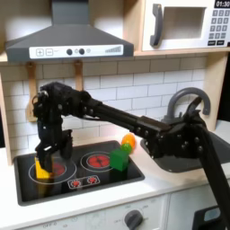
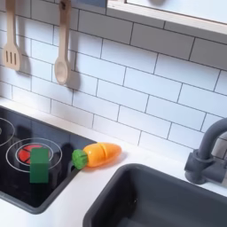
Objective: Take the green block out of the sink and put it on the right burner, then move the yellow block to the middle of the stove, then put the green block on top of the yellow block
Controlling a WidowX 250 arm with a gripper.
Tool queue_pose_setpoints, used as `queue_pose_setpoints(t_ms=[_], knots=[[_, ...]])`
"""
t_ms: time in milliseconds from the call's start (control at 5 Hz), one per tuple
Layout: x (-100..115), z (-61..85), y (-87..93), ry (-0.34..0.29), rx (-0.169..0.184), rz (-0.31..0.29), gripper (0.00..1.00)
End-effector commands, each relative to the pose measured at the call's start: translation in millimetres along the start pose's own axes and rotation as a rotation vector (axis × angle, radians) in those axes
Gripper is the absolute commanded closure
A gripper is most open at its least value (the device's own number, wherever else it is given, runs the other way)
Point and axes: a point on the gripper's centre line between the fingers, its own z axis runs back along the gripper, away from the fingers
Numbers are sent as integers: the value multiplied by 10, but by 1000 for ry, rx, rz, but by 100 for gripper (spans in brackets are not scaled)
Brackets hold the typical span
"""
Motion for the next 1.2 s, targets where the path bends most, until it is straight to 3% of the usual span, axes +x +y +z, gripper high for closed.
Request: queue_pose_setpoints(t_ms=[0, 1000], knots=[[67, 87, -6, -24, -5, 18, 0], [226, -39, 13, 1, 13, 78, 0]])
